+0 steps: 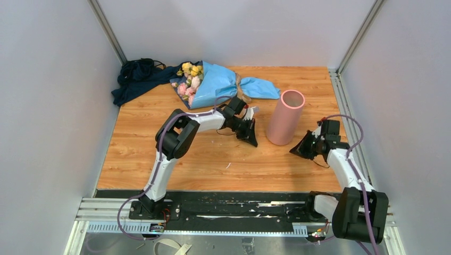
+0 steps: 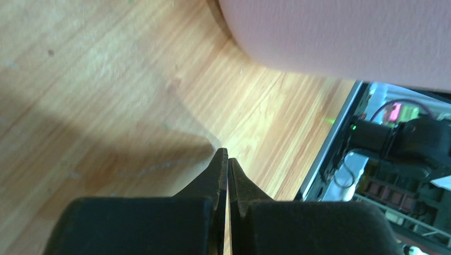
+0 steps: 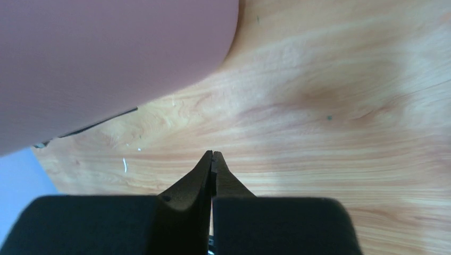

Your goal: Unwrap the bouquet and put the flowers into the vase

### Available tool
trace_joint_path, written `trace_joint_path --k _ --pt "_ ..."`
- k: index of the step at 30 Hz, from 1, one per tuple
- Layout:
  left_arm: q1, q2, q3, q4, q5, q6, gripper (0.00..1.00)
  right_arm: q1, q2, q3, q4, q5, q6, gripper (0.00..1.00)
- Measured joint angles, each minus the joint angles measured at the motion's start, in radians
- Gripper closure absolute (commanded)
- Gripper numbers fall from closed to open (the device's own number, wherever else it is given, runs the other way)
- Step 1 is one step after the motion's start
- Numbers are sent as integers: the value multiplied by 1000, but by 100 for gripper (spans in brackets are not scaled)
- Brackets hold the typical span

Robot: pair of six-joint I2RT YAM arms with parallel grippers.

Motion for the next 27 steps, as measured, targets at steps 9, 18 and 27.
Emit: trace_joint_path --k 9,18,27 --pt "80 -51 19 -186 -13 152 100 -2 -19 -307 354 -220 197 100" --pt "127 -112 7 -262 -32 227 100 -2 102 -462 821 -366 378 100" --pt "120 -134 8 -302 -35 267 100 3 439 -488 1266 -434 517 100"
